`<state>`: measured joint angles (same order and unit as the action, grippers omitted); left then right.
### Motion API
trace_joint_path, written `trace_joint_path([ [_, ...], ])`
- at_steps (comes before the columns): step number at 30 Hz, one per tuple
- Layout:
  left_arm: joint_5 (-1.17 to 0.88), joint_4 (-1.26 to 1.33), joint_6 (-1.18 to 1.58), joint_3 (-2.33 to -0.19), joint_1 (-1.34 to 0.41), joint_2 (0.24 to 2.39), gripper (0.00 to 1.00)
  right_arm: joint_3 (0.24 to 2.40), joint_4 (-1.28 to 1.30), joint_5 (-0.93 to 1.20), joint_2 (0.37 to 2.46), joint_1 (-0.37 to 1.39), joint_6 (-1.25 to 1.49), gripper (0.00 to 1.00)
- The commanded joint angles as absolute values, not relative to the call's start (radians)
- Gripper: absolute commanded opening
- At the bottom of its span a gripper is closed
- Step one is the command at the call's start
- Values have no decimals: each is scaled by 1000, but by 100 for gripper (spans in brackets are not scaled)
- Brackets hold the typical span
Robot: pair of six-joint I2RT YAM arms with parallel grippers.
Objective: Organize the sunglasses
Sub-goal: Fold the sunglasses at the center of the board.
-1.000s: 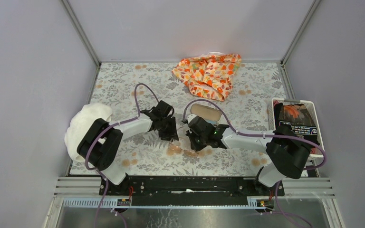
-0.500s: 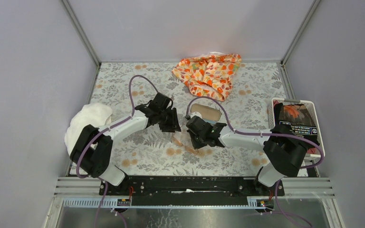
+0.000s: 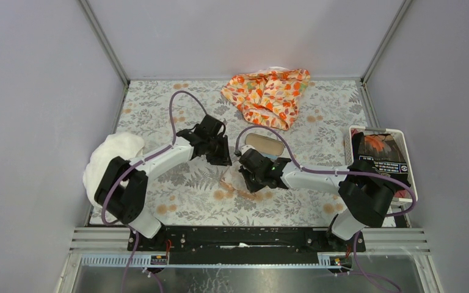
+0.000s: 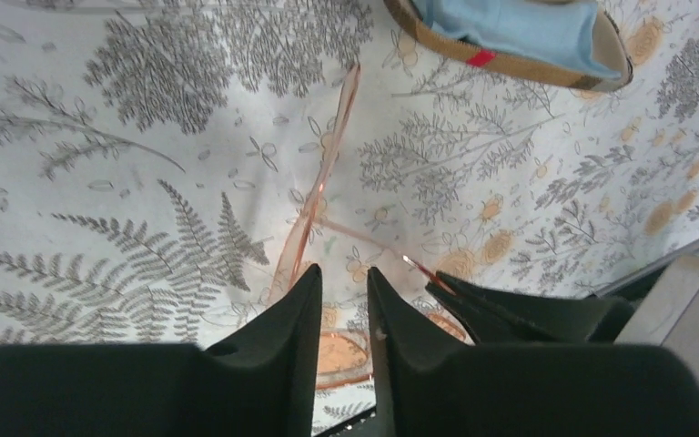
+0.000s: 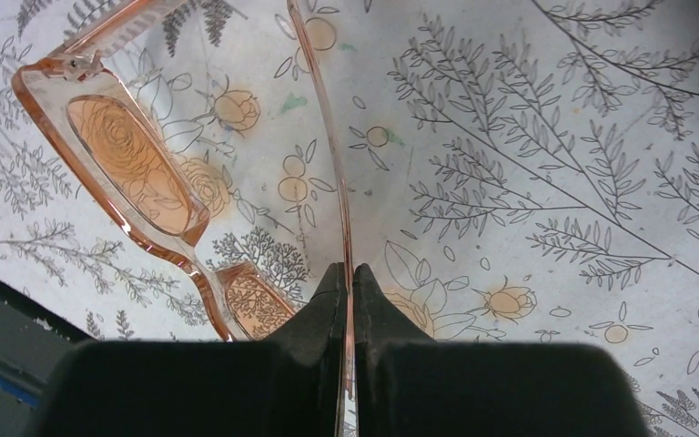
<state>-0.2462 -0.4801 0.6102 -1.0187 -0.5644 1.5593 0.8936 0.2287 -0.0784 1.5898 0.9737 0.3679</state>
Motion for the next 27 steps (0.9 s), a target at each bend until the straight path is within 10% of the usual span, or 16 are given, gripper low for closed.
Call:
trace_joint_path([
  [1, -161, -541, 556, -1103, -540, 1610, 27, 923, 243, -32, 1590, 982, 289, 0],
  [27, -509, -431, 500, -1039, -658, 1757, 22, 924, 214, -6, 1576, 982, 273, 0],
])
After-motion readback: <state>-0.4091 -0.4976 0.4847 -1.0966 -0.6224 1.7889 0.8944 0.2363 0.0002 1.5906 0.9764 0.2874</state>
